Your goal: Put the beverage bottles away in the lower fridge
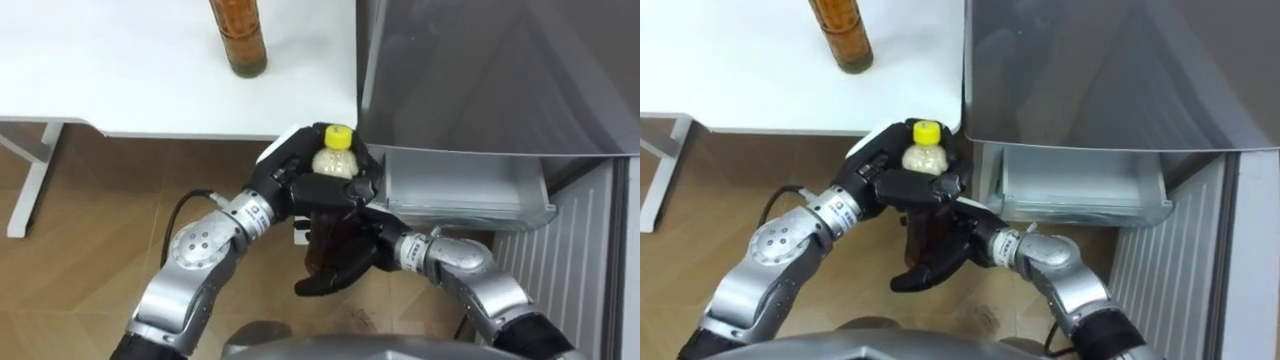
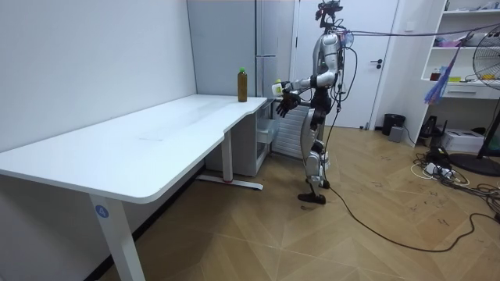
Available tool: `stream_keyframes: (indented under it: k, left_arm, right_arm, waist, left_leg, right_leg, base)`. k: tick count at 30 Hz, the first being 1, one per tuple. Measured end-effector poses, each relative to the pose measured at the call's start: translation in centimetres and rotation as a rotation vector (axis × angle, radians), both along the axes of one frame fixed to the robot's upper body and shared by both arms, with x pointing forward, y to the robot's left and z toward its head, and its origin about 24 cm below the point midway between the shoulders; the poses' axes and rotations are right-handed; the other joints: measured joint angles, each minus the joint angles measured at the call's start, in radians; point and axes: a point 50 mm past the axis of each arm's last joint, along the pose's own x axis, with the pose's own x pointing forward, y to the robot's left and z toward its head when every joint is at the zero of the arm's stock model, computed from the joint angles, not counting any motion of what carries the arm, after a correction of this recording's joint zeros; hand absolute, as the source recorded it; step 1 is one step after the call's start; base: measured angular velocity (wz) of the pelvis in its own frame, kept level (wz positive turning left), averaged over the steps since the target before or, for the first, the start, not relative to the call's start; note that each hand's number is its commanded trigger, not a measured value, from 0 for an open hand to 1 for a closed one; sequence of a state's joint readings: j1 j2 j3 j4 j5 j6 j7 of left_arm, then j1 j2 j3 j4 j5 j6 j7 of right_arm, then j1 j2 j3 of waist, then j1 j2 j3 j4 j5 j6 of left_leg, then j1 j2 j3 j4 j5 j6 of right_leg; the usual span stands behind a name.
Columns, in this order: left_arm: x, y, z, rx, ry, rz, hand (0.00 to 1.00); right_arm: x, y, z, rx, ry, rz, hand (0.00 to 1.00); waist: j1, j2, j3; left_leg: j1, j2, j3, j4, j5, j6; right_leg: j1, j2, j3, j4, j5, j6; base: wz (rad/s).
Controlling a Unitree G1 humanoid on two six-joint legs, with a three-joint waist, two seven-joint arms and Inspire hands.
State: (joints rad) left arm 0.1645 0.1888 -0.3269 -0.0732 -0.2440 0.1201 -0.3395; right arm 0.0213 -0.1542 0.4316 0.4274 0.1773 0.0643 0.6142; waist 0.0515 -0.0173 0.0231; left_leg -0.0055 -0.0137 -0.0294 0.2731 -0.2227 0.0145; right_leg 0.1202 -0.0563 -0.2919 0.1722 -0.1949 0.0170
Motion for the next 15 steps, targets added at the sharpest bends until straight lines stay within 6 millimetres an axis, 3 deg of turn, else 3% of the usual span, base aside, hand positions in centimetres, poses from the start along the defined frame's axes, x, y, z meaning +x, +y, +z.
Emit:
stream_keyframes:
  k: [7, 8, 10, 15]
  left_arm:
    - [-0.29, -0.03, -0.75, 0.043, 0.009, -0.033, 1.0]
    - [-0.32, -0.05, -0.78, 0.058, 0.004, -0.042, 1.0]
    - [-0.31, -0.07, -0.76, 0.06, 0.0, -0.044, 1.0]
    - [-0.28, -0.04, -0.64, 0.058, -0.014, -0.045, 1.0]
  right_arm:
    - [0.06, -0.03, 0.09, 0.022, 0.006, -0.016, 0.0]
    - [0.08, -0.01, 0.11, 0.025, 0.007, -0.017, 0.51]
    - [0.06, -0.02, 0.1, 0.028, 0.009, -0.02, 1.0]
    - [0.1, 0.02, 0.18, 0.044, 0.012, -0.03, 1.0]
  waist:
    - [-0.019, -0.004, -0.0021]
    - [-0.019, -0.005, -0.0029]
    - [-0.019, -0.007, -0.0038]
    - [-0.018, -0.014, -0.0068]
  left_leg:
    - [-0.002, 0.001, 0.002, 0.001, 0.0, 0.0]
    - [-0.002, 0.001, 0.003, 0.0, 0.0, 0.0]
    - [-0.002, 0.001, 0.003, 0.001, 0.0, 0.0]
    - [0.003, 0.001, 0.003, 0.002, 0.001, 0.002]
  right_leg:
    - [-0.001, 0.001, 0.006, 0.003, 0.0, 0.0]
    - [-0.001, 0.001, 0.01, 0.004, 0.0, 0.0]
    - [-0.003, 0.001, 0.015, 0.008, 0.0, 0.0]
    - [-0.006, 0.0, 0.021, 0.015, 0.0, 0.0]
  base:
    - [-0.01]
    - [-0.03]
    - [0.0]
    - [0.0]
